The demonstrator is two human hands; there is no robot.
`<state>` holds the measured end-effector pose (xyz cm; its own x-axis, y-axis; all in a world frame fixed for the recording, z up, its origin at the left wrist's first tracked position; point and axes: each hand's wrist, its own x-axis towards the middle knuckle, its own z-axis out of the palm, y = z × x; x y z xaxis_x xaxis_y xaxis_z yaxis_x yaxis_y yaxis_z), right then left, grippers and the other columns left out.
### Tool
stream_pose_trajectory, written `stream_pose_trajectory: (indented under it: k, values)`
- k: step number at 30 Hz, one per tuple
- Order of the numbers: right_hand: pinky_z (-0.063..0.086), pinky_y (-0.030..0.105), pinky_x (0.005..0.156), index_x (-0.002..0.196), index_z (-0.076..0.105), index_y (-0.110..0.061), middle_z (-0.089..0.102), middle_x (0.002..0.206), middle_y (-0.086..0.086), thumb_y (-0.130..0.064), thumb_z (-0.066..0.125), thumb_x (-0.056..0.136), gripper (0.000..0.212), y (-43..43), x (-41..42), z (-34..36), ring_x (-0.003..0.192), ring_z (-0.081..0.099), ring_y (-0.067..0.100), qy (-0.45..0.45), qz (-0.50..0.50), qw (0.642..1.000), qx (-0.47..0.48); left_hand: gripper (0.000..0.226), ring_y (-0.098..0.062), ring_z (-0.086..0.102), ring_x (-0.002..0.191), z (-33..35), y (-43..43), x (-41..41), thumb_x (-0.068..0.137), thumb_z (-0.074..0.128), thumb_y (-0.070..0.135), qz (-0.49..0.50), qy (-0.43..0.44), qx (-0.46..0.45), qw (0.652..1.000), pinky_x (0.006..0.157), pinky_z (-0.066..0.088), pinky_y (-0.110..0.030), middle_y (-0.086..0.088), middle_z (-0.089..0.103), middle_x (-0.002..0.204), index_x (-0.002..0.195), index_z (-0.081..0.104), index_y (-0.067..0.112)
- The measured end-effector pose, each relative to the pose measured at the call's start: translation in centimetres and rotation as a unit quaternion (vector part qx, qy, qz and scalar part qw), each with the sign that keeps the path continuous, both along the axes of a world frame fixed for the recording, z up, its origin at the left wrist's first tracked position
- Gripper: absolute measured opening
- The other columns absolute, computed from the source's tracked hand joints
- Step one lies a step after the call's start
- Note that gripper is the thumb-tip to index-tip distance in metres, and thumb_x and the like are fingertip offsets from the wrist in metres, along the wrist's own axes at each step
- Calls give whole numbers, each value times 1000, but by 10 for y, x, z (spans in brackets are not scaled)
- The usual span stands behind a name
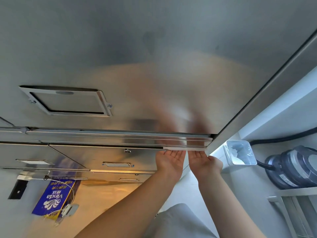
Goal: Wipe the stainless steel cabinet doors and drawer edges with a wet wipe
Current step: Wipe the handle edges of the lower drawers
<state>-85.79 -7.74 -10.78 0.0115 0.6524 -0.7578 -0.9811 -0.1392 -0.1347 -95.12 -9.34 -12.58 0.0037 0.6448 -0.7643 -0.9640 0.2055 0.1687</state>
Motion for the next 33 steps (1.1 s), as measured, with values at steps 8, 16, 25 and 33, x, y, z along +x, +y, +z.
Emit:
stream_pose_trajectory:
  k: [8, 16, 25, 33]
  values:
    - [41, 38, 102, 117, 52, -4, 61, 112, 11, -17, 16, 97, 43, -7, -28, -2, 112, 56, 28, -28, -18, 999, 11, 45, -28, 68, 81, 7, -3, -22, 98, 32, 30, -10, -21, 11, 1000, 68, 55, -35, -17, 72, 90, 104, 65, 0]
    - [41, 38, 103, 116, 52, -3, 60, 116, 12, -14, 16, 97, 42, -25, -125, 0, 117, 54, 27, -21, 24, 999, 1, 47, -30, 65, 93, 2, -23, -119, 99, 26, 30, 23, -4, 19, 1000, 84, 50, -38, -19, 68, 103, 109, 62, 1]
    - [36, 42, 107, 130, 46, 0, 55, 124, 18, -19, 16, 100, 46, -54, -297, 1, 122, 50, 31, -10, 31, 999, -1, 46, -34, 59, 101, 8, -53, -292, 97, 24, 26, 59, -12, 32, 998, 95, 43, -43, -22, 63, 110, 108, 58, -4]
    - [40, 42, 102, 118, 49, 1, 59, 108, 17, -15, 19, 98, 40, -74, -392, -2, 110, 53, 32, -12, 21, 999, 27, 41, -33, 60, 103, 6, -74, -383, 96, 25, 17, 55, -4, 45, 997, 100, 43, -42, -20, 64, 109, 111, 57, -3]
